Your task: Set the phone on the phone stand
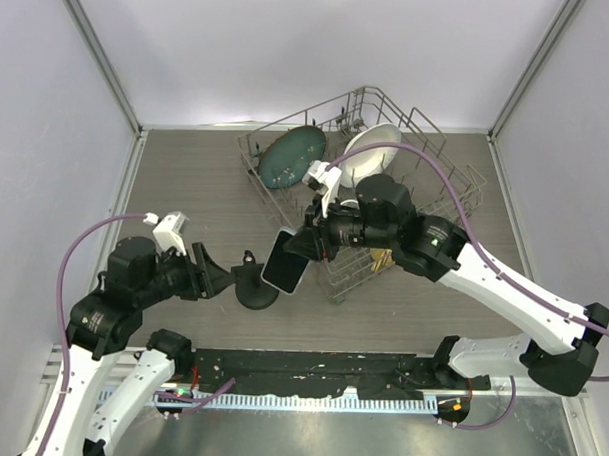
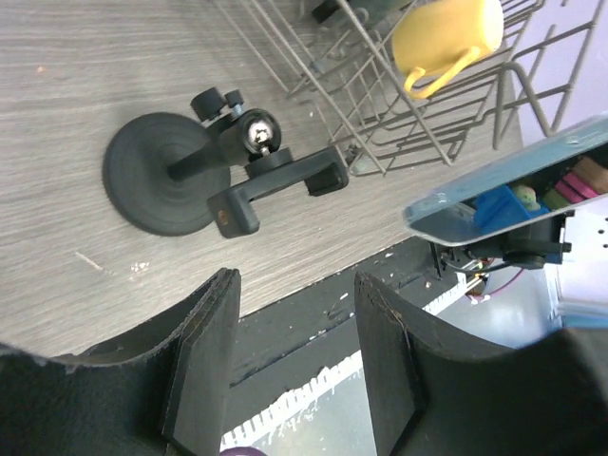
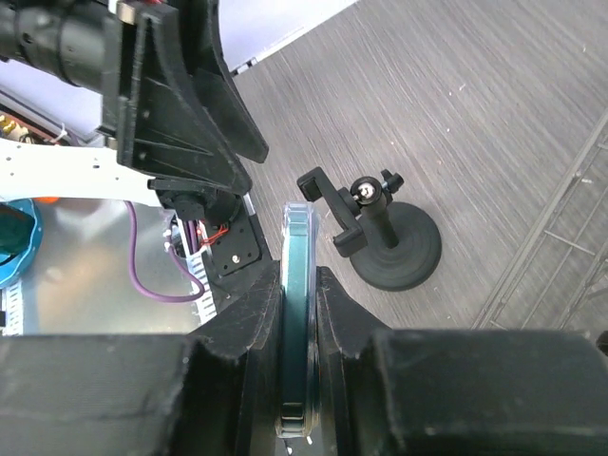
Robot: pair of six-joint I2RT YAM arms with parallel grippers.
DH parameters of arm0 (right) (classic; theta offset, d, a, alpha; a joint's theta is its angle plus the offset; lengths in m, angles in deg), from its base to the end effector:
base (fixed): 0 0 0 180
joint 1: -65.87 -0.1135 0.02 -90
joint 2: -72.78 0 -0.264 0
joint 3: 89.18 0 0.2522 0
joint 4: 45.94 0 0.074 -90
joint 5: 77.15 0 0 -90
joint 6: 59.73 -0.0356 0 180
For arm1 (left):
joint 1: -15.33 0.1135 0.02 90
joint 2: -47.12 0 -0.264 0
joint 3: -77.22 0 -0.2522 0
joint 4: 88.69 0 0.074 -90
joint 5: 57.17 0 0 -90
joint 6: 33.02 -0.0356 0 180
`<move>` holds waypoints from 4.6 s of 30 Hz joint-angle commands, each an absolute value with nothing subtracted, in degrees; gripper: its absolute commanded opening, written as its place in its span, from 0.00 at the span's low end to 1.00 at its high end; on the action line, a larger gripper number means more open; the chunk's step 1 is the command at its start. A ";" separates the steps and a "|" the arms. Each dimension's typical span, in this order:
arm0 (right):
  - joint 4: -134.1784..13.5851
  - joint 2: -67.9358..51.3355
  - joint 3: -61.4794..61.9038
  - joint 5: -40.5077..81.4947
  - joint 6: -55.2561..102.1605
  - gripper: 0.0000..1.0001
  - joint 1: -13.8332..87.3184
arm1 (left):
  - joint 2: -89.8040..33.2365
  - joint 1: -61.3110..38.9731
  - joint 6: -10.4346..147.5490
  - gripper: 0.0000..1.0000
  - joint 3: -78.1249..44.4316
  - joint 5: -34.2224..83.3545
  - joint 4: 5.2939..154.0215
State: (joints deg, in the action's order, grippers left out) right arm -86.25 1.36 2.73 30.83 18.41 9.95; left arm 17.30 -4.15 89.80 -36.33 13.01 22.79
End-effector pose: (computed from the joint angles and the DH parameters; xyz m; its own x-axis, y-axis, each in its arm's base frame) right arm 0.1442 0.2328 0.4154 -0.3813 -0.2147 -0.8992 -0.8912 0.3439 0.2958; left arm 0.0757 -0.0396 0.3385 -0.7357 -0.2806 -0.6164 0.2218 0.7601 -0.6107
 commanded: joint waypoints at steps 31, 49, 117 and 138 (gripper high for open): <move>-73.06 11.96 -4.58 35.97 21.30 0.01 9.79 | 2.21 -17.98 93.28 0.38 -34.09 34.39 23.41; -73.32 11.26 -5.37 35.44 22.71 0.01 9.71 | -0.60 -22.37 89.94 0.17 -31.54 42.58 24.11; -99.88 -26.98 28.73 61.12 77.49 0.01 4.96 | 11.44 -22.55 67.70 0.00 -41.20 31.93 39.94; -84.89 -20.37 11.57 -20.62 22.80 0.01 -7.51 | 18.47 -22.55 88.97 0.00 -39.62 63.32 30.97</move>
